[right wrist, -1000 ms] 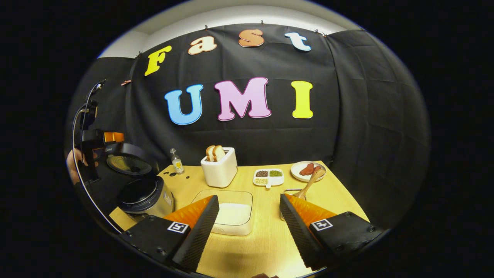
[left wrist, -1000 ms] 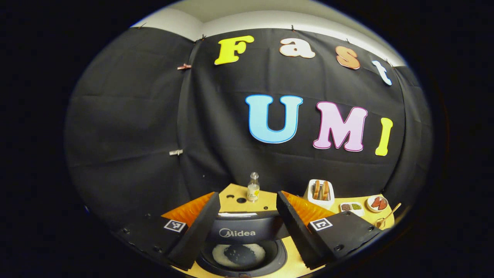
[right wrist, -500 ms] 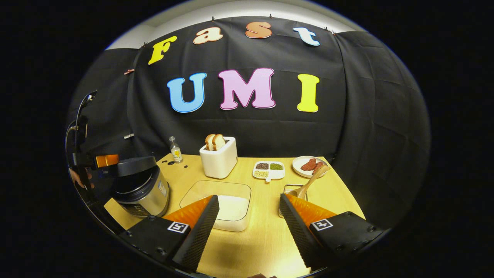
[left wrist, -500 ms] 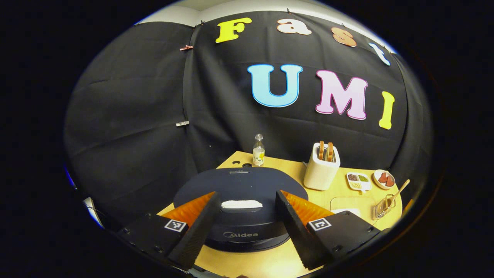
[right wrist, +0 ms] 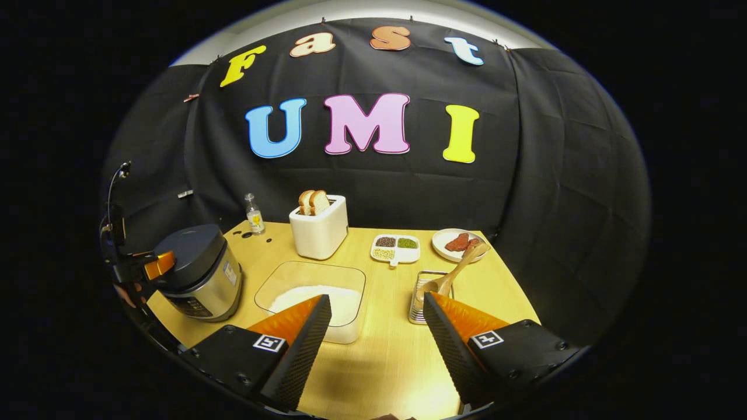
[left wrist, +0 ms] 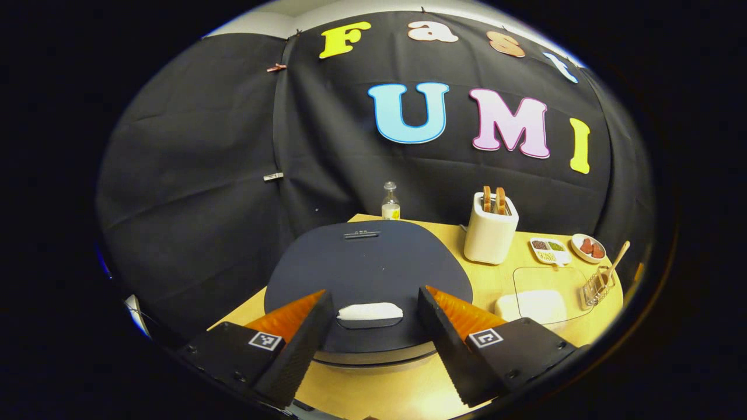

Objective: Close the left gripper, press the button to open the rice cooker; take a wooden spoon from the chopstick holder with the right hand, scoop a spoonful of rice and pour it into the rice cooker, then put the wooden spoon back into the chopstick holder.

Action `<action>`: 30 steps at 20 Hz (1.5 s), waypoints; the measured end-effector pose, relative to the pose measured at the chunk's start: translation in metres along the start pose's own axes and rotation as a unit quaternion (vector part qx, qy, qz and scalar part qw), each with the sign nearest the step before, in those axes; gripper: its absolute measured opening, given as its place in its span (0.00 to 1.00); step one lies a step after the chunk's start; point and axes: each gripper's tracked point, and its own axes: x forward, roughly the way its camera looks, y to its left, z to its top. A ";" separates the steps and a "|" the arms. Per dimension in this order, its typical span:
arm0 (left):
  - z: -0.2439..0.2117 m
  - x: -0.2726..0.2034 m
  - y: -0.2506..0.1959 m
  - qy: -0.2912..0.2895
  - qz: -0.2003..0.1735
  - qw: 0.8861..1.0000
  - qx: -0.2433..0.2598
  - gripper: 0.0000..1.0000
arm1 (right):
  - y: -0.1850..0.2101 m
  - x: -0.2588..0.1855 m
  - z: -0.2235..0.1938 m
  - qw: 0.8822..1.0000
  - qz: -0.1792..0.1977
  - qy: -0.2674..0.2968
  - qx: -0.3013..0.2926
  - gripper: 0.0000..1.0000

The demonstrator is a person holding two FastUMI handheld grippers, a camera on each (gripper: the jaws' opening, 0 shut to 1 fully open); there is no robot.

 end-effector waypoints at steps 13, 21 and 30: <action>0.019 -0.034 -0.017 -0.015 -0.036 0.999 -0.024 0.96 | -0.019 0.009 0.019 0.999 0.008 -0.035 0.013 0.99; 0.080 -0.119 -0.095 -0.101 -0.062 0.993 -0.025 0.95 | -0.058 -0.001 0.074 0.994 0.020 -0.110 0.014 0.99; 0.064 -0.168 -0.184 -0.115 -0.174 0.976 0.062 0.96 | -0.064 -0.037 0.058 0.992 0.008 -0.122 0.026 0.98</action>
